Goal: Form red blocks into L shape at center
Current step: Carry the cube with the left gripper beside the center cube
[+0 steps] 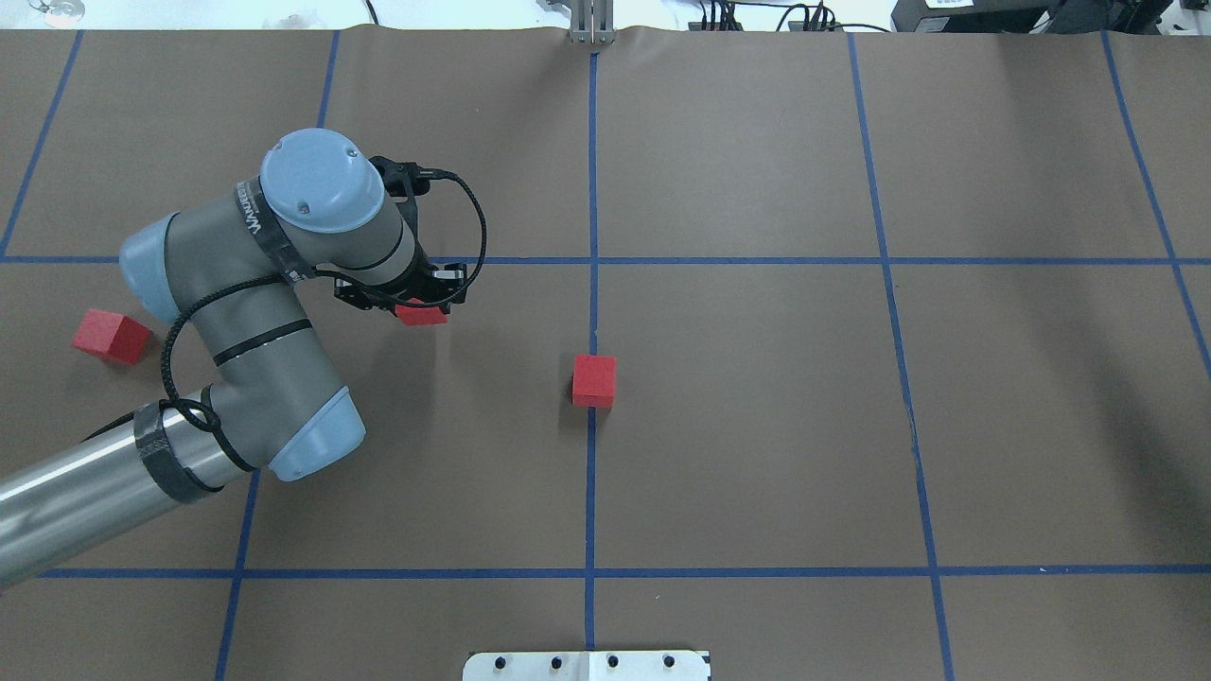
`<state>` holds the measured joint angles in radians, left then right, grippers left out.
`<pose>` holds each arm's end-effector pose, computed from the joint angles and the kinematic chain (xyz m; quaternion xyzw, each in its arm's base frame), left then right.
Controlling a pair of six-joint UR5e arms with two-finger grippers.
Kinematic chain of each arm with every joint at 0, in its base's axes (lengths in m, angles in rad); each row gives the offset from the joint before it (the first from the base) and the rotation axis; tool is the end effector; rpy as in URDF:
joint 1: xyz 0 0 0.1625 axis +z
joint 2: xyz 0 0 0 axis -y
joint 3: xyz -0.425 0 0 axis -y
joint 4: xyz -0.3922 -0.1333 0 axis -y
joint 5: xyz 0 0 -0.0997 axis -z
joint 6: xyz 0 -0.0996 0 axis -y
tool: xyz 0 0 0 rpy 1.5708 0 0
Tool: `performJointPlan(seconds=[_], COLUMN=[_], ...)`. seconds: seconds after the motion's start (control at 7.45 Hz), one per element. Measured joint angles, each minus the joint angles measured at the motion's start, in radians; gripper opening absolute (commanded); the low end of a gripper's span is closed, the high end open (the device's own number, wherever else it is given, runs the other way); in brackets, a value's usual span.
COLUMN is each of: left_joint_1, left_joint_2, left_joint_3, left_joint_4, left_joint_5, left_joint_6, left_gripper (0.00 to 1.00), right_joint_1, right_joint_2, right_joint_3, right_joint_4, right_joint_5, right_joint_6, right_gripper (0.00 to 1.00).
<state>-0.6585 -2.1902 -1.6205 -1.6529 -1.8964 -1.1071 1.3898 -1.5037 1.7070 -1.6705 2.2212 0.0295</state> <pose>0.4850 -0.5035 0.2662 0.0650 0.3867 -0.0301 0.9194 -0.0218 -0.5246 0.5759 0.0153 -0.3225 -0.0881 0.9423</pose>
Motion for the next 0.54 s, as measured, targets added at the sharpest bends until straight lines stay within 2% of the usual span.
performJointPlan(seconds=[0.27, 0.54], left_joint_1=[0.02, 0.052], left_joint_2=[-0.144, -0.285], left_joint_3=[0.079, 0.204], left_joint_4=[-0.001, -0.003], left_joint_5=[0.036, 0.041], left_joint_6=[0.105, 0.118], left_gripper=[0.0, 0.0], right_joint_1=[0.0, 0.0], right_joint_2=[-0.001, -0.002], right_joint_3=[-0.005, -0.012], right_joint_4=[0.0, 0.0], right_joint_5=[0.0, 0.0], right_joint_6=[0.0, 0.0], right_gripper=[1.0, 1.0])
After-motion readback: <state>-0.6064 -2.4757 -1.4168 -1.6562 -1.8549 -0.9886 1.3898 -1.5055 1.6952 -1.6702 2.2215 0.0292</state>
